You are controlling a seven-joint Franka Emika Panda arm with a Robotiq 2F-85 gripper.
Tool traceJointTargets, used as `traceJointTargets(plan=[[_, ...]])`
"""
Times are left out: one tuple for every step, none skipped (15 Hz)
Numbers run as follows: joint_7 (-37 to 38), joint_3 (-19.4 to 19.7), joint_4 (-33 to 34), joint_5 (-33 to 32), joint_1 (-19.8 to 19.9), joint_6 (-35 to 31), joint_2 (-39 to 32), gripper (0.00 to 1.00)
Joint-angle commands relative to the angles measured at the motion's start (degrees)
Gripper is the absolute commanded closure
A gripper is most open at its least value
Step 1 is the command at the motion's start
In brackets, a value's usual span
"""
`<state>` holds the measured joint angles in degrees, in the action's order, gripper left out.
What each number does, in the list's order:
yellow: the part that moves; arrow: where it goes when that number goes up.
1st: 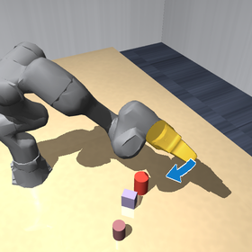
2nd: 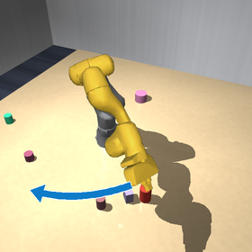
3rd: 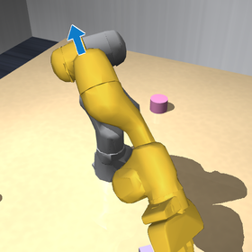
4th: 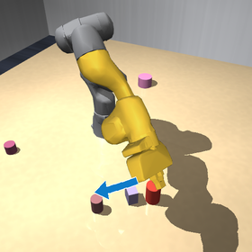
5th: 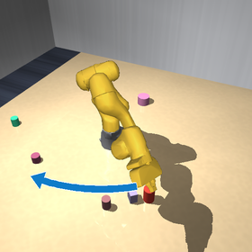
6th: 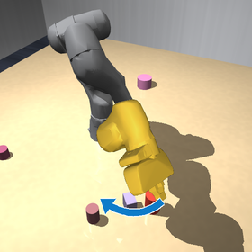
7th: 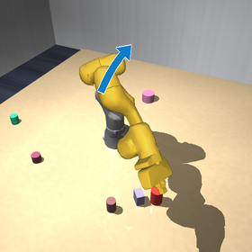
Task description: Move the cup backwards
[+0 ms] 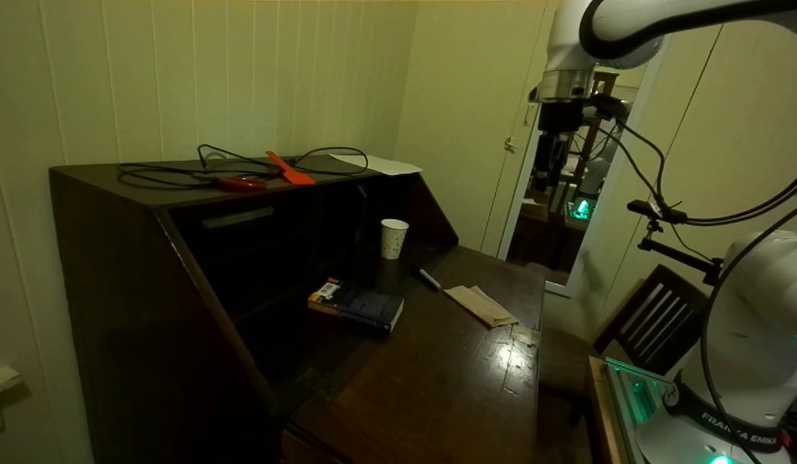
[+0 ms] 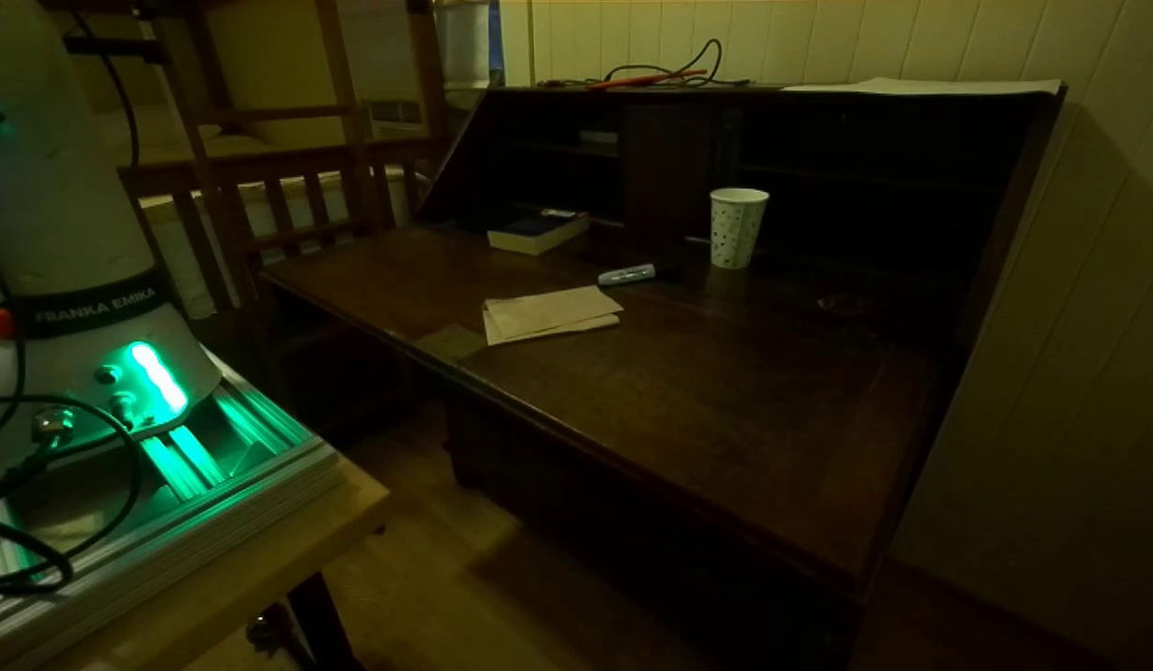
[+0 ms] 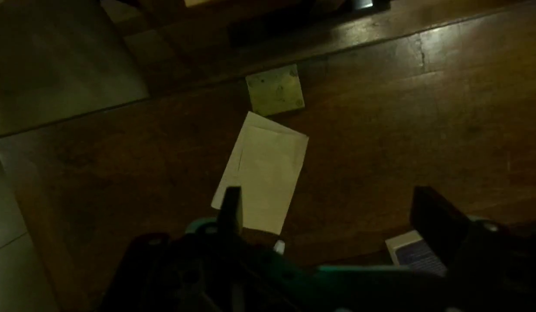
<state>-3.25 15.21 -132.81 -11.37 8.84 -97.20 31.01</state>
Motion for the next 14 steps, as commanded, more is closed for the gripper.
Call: traceJointTargets(plan=[[1.88, 1.19, 4.05, 4.21, 1.7, -5.49, -8.58, 0.0], [2.38, 1.35, 4.94, 4.96, 2.09, -6.99, -10.55, 0.0], [3.07, 1.45, 6.06, 5.47, 2.52, -8.54, -12.63, 0.0], [3.54, 1.61, 7.23, 6.19, 2.86, -9.82, -14.55, 0.0], [4.15, 1.82, 8.32, 7.1, 3.21, -11.33, -16.63, 0.0], [4.36, 1.94, 9.54, 7.78, 3.53, -12.08, -18.6, 0.0], [4.57, 2.17, 10.71, 8.72, 3.8, -13.16, -20.6, 0.0], [4.97, 2.31, 11.59, 9.58, 4.13, -14.26, -22.28, 0.0], [5.28, 2.57, 12.47, 10.63, 4.5, -15.83, -24.3, 0.0], [5.63, 2.92, 13.0, 12.09, 4.99, -18.23, -25.58, 0.0], [6.6, 3.21, 13.65, 13.41, 5.56, -20.42, -27.2, 0.0], [7.33, 3.43, 14.2, 14.43, 6.04, -22.42, -28.69, 0.0], [7.57, 3.8, 15.14, 15.61, 6.65, -23.71, -30.24, 0.0], [7.67, 4.05, 15.84, 16.56, 7.19, -24.94, -31.72, 0.0]])
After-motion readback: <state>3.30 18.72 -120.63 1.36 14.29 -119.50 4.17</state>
